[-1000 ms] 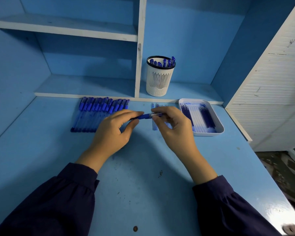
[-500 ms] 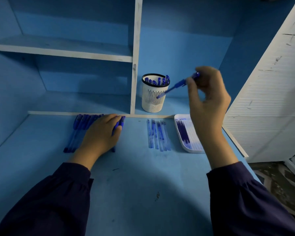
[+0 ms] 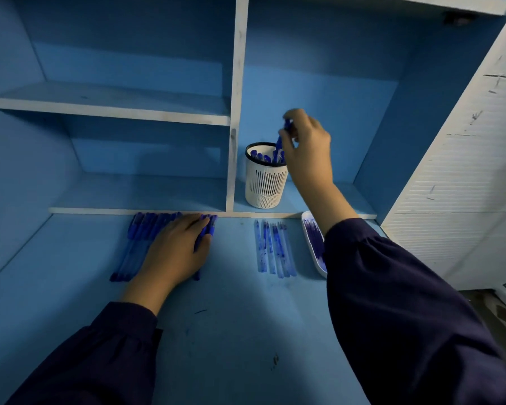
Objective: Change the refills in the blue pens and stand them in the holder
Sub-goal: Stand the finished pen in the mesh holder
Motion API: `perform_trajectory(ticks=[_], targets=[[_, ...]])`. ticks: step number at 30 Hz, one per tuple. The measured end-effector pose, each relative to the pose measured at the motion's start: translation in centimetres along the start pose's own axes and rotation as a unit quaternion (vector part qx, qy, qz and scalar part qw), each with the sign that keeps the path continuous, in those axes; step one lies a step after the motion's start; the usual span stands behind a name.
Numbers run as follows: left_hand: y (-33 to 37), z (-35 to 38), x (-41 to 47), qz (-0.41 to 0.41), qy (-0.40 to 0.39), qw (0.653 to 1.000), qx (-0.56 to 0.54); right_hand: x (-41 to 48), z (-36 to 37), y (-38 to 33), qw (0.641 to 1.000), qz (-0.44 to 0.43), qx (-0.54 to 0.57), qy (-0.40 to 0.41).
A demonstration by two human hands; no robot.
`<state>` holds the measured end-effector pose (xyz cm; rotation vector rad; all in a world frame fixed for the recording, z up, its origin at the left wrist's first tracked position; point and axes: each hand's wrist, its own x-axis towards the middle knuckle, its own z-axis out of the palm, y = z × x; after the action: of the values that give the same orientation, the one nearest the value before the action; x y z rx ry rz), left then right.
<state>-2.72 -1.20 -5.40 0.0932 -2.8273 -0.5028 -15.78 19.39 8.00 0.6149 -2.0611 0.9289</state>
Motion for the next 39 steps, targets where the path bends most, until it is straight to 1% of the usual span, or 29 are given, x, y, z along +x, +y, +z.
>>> perform_trajectory(ticks=[2, 4, 7, 12, 14, 17, 19, 21, 24, 27, 30, 33, 39], targets=[[0.2, -0.2, -0.1, 0.011, 0.010, 1.000, -0.008, -0.3, 1.1, 1.1, 0.998, 0.008, -0.026, -0.050], [0.4, -0.3, -0.2, 0.015, 0.017, 1.000, -0.011, -0.7, 1.5, 1.7, 0.997, 0.001, -0.031, -0.068], [0.4, -0.5, -0.2, 0.014, 0.021, 1.000, -0.018, -1.6, 1.0, 1.5, 0.999, -0.005, -0.013, -0.051], [0.7, -0.9, -0.6, 0.013, 0.028, 0.998, -0.049, -5.5, 0.1, -0.9, 0.997, 0.058, 0.054, 0.001], [0.7, -1.3, -0.8, 0.000, 0.033, 0.996, -0.077, -7.6, 0.3, -1.9, 0.994, 0.083, 0.069, -0.004], [0.1, -1.9, -1.4, -0.011, 0.031, 0.995, -0.094, -10.5, 0.9, -3.4, 0.980, 0.156, 0.110, -0.060], [-0.6, -2.2, -2.2, -0.016, 0.032, 0.996, -0.085, -12.0, 1.4, -4.2, 0.960, 0.215, 0.135, -0.121], [-1.2, -2.5, -3.2, -0.022, 0.034, 0.997, -0.068, -13.0, 1.8, -4.7, 0.940, 0.252, 0.143, -0.181], [-1.9, -2.8, -4.8, -0.013, 0.032, 0.998, -0.046, -14.1, 2.5, -5.4, 0.920, 0.256, 0.148, -0.257], [-2.2, -3.0, -6.1, 0.002, 0.024, 1.000, -0.018, -15.1, 3.3, -6.6, 0.913, 0.229, 0.126, -0.314], [-2.4, -3.0, -6.8, 0.007, 0.028, 0.999, -0.016, -15.9, 4.2, -7.3, 0.920, 0.193, 0.111, -0.321], [-2.5, -2.8, -7.0, -0.009, 0.021, 0.999, -0.027, -16.1, 4.5, -7.7, 0.917, 0.205, 0.110, -0.323], [-2.3, -2.7, -6.9, -0.010, 0.021, 0.999, -0.023, -15.6, 3.6, -7.8, 0.905, 0.238, 0.092, -0.339]])
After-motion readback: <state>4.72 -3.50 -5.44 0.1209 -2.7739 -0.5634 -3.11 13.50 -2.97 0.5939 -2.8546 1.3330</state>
